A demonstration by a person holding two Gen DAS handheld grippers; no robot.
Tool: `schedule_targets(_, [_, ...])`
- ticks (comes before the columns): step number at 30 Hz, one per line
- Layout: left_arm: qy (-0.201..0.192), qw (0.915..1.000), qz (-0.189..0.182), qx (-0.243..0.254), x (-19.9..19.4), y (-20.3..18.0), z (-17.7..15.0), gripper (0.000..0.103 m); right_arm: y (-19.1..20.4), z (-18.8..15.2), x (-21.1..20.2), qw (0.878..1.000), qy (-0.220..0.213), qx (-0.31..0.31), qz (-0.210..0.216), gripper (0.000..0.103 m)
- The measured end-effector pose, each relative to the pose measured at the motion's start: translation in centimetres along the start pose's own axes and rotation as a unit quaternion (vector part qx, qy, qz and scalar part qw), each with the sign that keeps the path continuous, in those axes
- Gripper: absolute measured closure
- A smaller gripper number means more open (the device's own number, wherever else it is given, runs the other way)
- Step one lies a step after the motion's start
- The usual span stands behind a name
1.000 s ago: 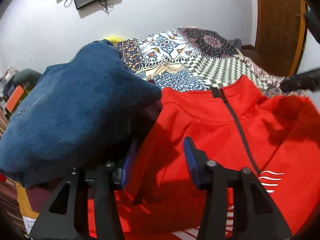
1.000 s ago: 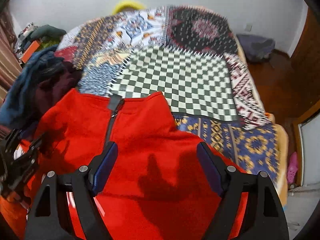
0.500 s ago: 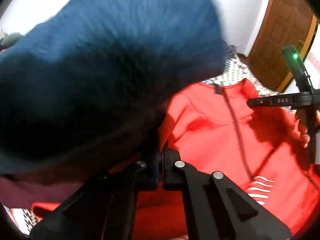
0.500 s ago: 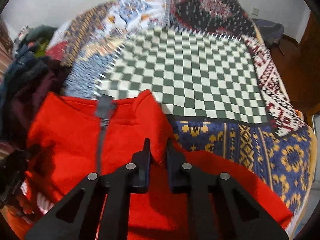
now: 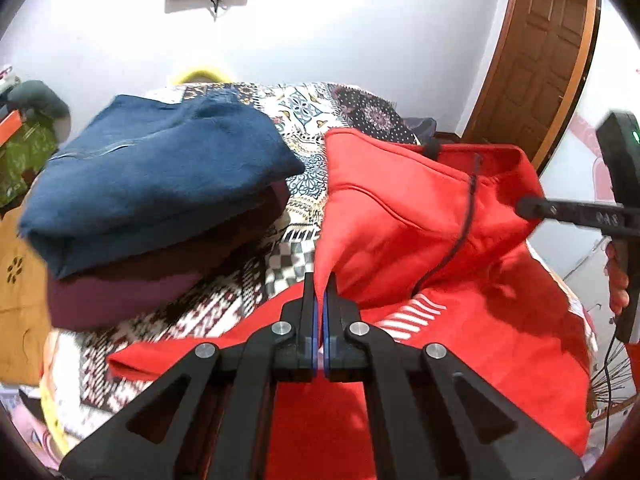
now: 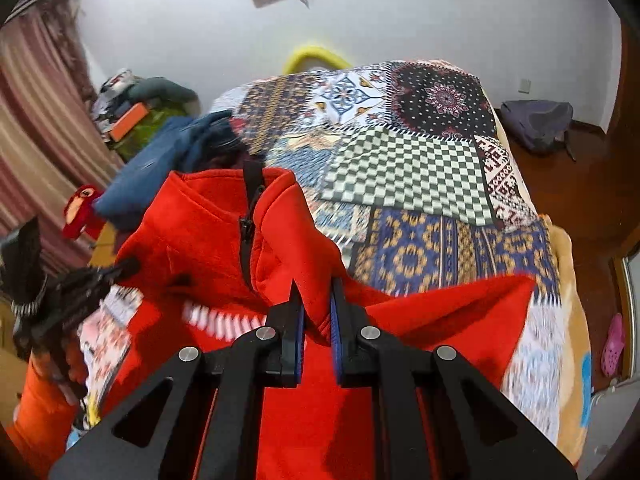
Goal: Fold large clothes
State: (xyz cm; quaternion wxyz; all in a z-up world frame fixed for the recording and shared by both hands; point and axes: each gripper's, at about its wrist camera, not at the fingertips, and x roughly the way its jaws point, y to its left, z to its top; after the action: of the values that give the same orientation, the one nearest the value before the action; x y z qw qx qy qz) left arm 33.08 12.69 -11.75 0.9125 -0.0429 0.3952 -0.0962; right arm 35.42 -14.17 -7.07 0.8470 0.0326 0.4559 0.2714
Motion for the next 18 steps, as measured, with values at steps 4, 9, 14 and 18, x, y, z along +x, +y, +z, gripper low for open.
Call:
schedule_targets(4, [0.003,0.9999,-0.01,-0.001,-2.5,0.3,-2.5,0.102,1.1,-4.2,-0.6,1.0,0.012,-0.005,-0.001,0.093])
schedule_targets(9, [0.07,0.9976,0.001,-0.003,-1.7,0.5,-8.1,0.101,1.6,-9.2,0.2,0.998,0.053,-0.008,-0.027,0.087])
schedule_targets(14, [0.133,0.9901,0.046,0.0,-0.9,0.3,-12.9,0.1,1.4,-11.8,-1.1,0.997,0.068,-0.001,-0.045,0.085])
schedule_targets(18, [0.124,0.9903,0.057,-0.024,-2.2,1.8,-13.7,0.093,1.1,-12.2,-2.8,0.996,0.057,0.002,-0.063,0.085])
